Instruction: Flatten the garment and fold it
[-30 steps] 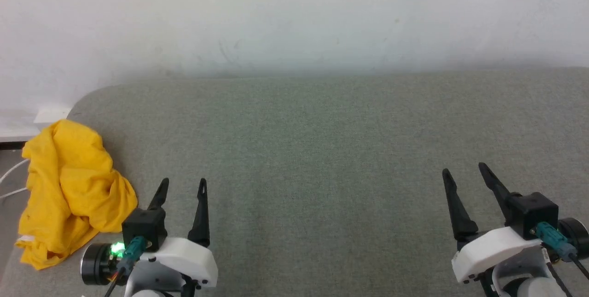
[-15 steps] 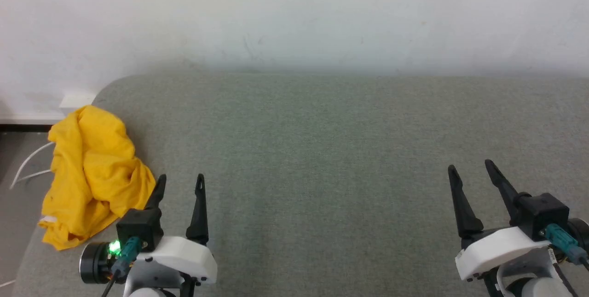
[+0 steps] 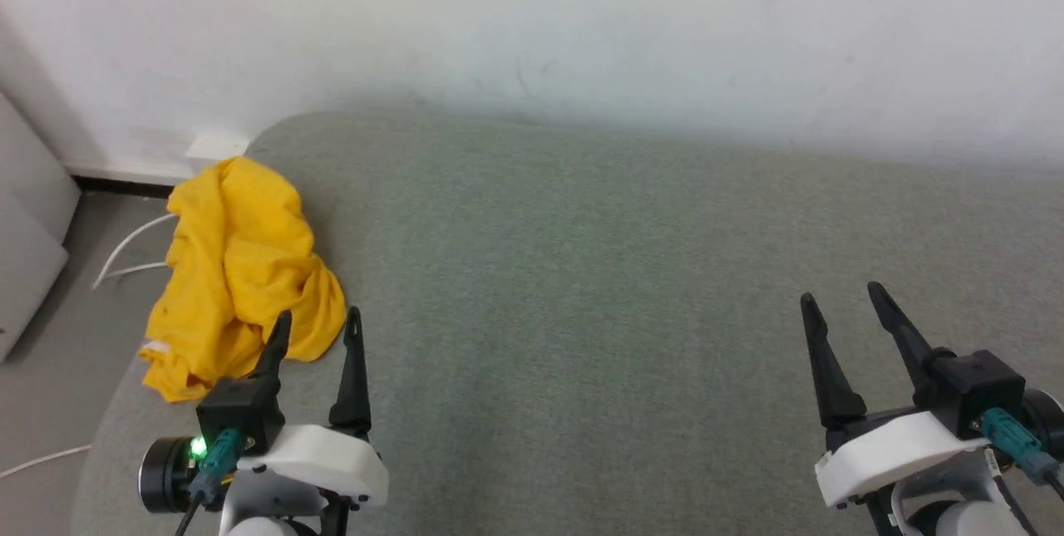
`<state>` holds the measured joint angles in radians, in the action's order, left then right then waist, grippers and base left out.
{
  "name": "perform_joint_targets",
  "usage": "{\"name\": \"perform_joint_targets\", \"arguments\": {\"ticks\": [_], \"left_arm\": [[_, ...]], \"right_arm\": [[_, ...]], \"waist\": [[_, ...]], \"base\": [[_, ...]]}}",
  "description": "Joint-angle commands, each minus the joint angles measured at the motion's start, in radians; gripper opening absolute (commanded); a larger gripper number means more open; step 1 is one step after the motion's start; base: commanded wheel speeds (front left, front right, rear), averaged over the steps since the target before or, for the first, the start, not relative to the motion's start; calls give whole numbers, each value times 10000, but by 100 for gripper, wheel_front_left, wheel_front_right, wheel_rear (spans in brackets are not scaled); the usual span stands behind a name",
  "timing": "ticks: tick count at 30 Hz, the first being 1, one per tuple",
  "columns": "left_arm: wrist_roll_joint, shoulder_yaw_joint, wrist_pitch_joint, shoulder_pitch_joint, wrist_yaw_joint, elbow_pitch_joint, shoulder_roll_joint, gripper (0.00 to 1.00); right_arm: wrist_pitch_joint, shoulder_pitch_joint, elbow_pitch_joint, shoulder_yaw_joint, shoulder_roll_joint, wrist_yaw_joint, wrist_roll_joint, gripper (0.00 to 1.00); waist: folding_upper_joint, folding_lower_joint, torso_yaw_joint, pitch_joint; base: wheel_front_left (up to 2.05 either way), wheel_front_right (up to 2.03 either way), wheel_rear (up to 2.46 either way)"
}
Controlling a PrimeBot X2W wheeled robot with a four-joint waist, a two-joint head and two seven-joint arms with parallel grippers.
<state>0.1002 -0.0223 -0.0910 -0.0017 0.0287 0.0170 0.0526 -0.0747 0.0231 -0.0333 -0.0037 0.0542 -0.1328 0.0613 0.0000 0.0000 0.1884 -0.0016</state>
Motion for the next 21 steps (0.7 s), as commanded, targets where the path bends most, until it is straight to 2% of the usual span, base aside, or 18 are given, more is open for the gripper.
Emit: {"name": "perform_joint_targets", "arguments": {"ticks": [1, 21], "left_arm": [[70, 33, -115, 47, 81, 31, -9, 100], [414, 86, -532, 360, 140, 265, -13, 100]], "right_arm": [[-109, 88, -75, 15, -15, 8, -29, 100], [-355, 223, -236, 295, -22, 11, 12, 100]], "waist": [[0, 0, 297, -45], [0, 0, 1904, -87]], "base": [[0, 0, 0], [-1, -1, -1]]}}
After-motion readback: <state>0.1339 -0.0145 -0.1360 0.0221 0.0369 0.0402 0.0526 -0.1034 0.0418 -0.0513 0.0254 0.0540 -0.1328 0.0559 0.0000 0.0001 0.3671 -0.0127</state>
